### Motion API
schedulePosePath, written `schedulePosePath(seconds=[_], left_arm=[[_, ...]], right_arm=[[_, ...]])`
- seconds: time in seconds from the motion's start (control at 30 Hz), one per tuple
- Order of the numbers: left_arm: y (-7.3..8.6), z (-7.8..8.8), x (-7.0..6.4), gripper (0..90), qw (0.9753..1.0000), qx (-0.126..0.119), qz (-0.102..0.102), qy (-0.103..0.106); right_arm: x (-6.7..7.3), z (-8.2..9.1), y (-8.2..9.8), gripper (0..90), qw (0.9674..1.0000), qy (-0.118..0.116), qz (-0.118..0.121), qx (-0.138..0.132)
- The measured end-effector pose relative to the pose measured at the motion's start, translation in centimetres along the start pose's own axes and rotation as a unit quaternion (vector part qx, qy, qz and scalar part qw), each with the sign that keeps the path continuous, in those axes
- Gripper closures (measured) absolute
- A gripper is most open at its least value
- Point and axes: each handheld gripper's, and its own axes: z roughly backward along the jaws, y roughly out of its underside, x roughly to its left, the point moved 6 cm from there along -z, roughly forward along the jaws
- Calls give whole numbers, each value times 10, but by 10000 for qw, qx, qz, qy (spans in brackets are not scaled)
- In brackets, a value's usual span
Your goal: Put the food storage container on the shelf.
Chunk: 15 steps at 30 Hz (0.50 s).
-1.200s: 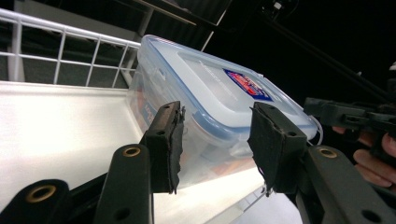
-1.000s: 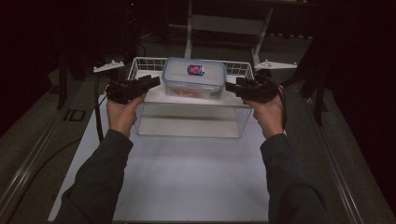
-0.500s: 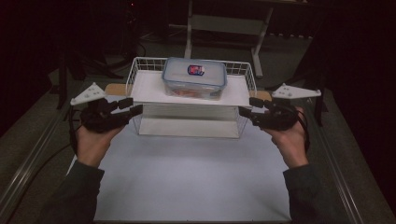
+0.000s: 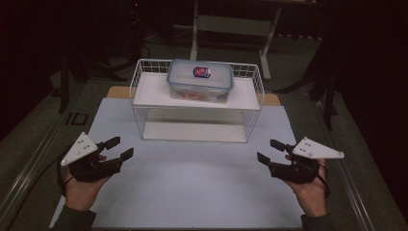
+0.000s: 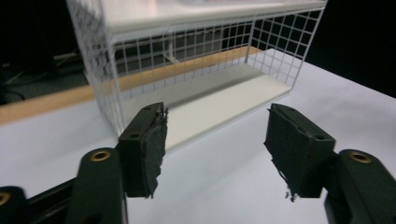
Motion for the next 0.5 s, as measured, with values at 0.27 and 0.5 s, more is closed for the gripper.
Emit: schedulePosePath(seconds=[0.27,0.5], left_arm=[[28,14,5,357,9985,-259,135,-467],[31,15,2,357,9976,-410,33,-555]], right_arm=[[-5,17,56,301,9986,513,-81,-98],[-1,19,63,296,9978,622,-96,-207]])
